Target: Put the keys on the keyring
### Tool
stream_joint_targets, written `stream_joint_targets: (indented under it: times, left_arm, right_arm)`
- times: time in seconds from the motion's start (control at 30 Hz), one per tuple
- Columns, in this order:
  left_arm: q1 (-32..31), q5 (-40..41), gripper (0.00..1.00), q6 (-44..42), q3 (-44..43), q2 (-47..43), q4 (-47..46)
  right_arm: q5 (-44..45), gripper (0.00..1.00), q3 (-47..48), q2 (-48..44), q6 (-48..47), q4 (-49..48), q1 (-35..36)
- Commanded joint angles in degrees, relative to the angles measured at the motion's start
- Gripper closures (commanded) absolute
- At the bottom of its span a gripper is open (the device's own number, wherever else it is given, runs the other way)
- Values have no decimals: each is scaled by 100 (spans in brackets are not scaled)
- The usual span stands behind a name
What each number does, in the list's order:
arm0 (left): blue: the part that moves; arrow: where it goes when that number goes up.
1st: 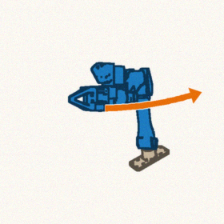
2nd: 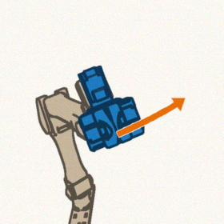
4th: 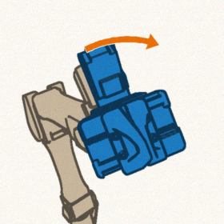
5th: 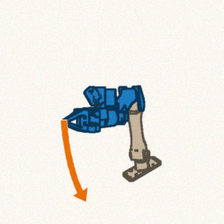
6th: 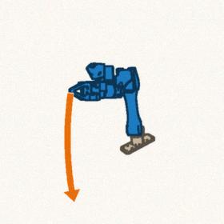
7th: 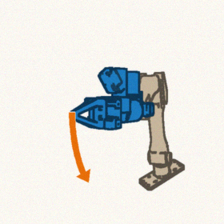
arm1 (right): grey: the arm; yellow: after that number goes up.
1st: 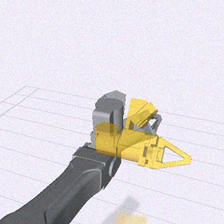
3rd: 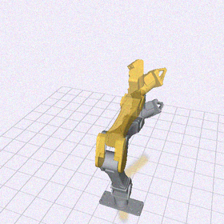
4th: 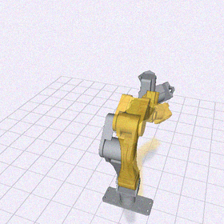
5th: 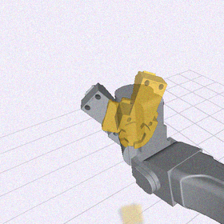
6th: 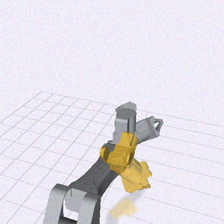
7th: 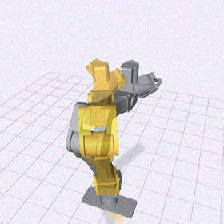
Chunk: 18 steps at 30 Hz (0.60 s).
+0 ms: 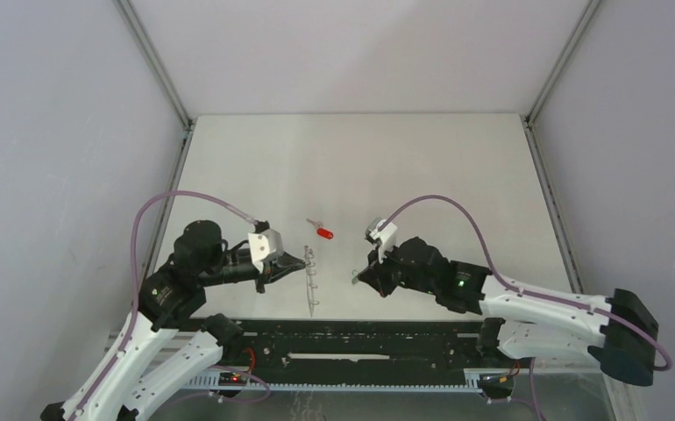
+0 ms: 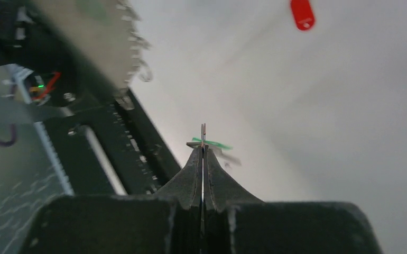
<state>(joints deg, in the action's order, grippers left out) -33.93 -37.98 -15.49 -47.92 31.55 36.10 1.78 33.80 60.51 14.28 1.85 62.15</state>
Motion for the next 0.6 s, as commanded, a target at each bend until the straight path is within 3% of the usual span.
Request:
stream_joint_targets:
  times: [0.0, 0.2, 0.57]
  left_arm:
    - [31, 164, 100, -310, 95, -30, -194]
    - [26, 186, 100, -339, 102, -44, -277]
    - [7, 205, 100, -708, 187, -172, -350]
  right_arm:
    - [-675, 100, 744, -446, -30, 1056, 333]
    - [-367, 100, 1995, -339, -237, 1733, 1041]
    - [-589, 100, 3327, 553, -242, 1693, 1089]
